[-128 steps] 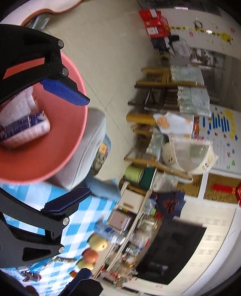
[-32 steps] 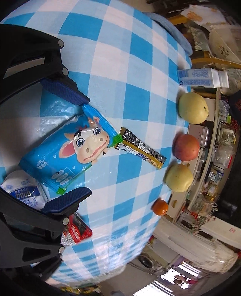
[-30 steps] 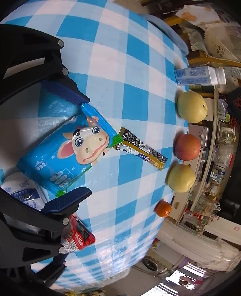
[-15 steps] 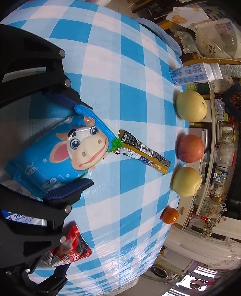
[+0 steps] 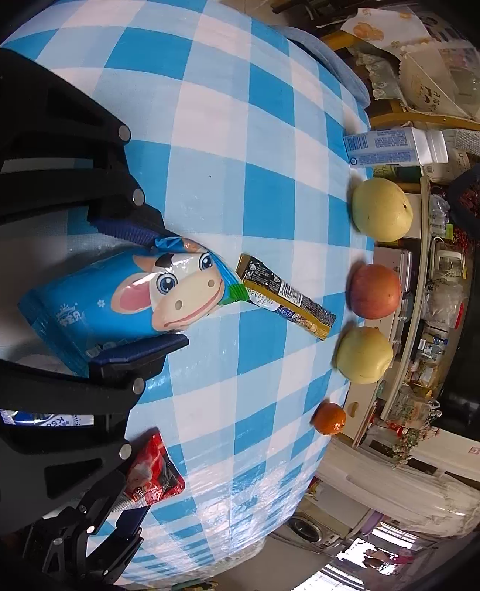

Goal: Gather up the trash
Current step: 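Grasp the blue cartoon snack packet with left gripper while right gripper grasps red milk-tea packet, then carry both packets to the pink bin and open both grippers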

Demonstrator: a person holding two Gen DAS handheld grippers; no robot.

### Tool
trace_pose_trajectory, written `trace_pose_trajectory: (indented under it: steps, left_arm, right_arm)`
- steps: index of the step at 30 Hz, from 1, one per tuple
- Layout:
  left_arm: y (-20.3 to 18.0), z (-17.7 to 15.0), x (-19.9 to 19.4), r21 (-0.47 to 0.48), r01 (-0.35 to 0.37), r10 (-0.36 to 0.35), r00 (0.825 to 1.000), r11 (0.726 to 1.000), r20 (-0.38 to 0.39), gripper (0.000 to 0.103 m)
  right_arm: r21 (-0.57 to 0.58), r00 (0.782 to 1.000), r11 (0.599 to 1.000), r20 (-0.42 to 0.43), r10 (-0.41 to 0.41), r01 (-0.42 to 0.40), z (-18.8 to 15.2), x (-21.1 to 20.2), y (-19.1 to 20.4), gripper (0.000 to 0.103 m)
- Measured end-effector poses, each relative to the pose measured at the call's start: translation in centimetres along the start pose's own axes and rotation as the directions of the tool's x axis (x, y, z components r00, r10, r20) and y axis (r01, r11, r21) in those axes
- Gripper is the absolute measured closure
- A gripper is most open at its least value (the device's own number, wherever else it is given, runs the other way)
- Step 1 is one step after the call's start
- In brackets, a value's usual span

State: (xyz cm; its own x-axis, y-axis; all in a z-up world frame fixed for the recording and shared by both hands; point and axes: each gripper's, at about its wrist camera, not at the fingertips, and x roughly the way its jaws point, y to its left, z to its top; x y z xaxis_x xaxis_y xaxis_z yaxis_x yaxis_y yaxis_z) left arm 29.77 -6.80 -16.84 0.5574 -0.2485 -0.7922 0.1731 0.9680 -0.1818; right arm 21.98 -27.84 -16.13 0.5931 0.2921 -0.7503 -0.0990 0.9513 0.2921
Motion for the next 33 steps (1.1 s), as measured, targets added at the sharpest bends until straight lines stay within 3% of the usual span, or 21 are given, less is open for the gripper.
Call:
trace_pose_trajectory:
  steps: [13, 24, 33]
  left_arm:
    - [3.0, -0.4, -2.2, -0.086, 0.09, -0.089, 0.996, 0.992, 0.015, 0.066]
    - [6.2, -0.7, -6.0, -0.105, 0.1, -0.092, 0.993, 0.99, 0.078, 0.067]
    - [9.9, -1.3, -9.8, -0.127, 0.083, -0.066, 0.988, 0.988, 0.136, 0.075]
  right_arm:
    - [-0.033, 0.997, 0.999, 0.083, 0.005, -0.003, 0.6, -1.3, 1.1, 0.045]
    - [-0.059, 0.988, 0.996, 0.136, 0.069, -0.062, 1.5, -2.5, 3.9, 0.045]
    - [-0.097, 0.977, 0.986, 0.149, 0.151, -0.138, 1.8, -3.2, 7.7, 0.045]
